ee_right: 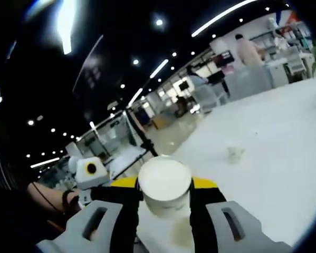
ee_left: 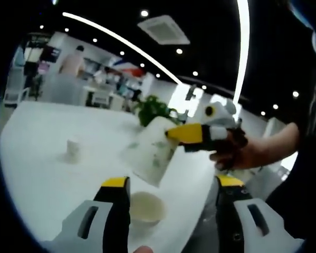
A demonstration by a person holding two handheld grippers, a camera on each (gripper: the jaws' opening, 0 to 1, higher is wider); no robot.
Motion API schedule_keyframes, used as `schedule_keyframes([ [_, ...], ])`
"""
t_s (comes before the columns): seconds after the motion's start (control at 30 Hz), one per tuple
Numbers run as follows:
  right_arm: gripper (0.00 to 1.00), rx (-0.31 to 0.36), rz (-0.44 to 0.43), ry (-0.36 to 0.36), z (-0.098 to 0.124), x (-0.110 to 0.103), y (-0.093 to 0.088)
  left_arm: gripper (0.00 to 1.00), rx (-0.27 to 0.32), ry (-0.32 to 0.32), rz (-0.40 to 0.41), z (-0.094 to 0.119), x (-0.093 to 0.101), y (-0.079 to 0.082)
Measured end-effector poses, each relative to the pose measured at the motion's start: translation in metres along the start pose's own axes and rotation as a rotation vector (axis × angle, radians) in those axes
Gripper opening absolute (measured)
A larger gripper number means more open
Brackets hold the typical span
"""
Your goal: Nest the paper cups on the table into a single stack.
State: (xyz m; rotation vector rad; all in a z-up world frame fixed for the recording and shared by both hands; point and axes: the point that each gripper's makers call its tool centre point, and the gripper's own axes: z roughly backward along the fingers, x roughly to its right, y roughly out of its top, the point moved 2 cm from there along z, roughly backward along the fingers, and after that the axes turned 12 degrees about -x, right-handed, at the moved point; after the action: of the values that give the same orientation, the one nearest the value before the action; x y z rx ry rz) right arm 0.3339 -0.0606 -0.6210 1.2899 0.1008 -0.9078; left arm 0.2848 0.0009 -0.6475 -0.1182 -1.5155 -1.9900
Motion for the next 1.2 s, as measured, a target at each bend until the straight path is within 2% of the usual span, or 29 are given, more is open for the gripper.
schedule_keyframes([
  [0.13, 0.34, -0.010, -0.012, 0.021, -0.002, -0.001, -0.005, 0.57, 0.017, -0.011, 0.010, 0.001, 0.001, 0.002],
  [0.27, 0.34, 0.010, -0.046, 0.042, -0.002, -0.001, -0.004, 0.54, 0.045, -0.021, 0.037, 0.004, 0.000, 0.005],
  [0.47, 0.34, 0.022, -0.078, 0.083, -0.001, -0.005, -0.004, 0.44, 0.056, -0.004, 0.004, 0.009, 0.000, 0.006],
  [0.57, 0.34, 0.029, -0.092, 0.111, 0.000, -0.007, -0.004, 0.38, 0.077, -0.032, 0.039, 0.013, 0.002, 0.008],
  [0.77, 0.34, 0.035, -0.115, 0.148, 0.003, -0.011, -0.008, 0.34, 0.121, -0.055, 0.065, 0.018, 0.005, 0.011],
  [1.0, 0.34, 0.038, -0.150, 0.186, 0.004, -0.014, -0.015, 0.27, 0.117, -0.052, 0.045, 0.021, 0.005, 0.013],
  [1.2, 0.34, 0.041, -0.168, 0.206, 0.004, -0.014, -0.019, 0.23, 0.115, -0.064, 0.063, 0.024, 0.004, 0.014],
])
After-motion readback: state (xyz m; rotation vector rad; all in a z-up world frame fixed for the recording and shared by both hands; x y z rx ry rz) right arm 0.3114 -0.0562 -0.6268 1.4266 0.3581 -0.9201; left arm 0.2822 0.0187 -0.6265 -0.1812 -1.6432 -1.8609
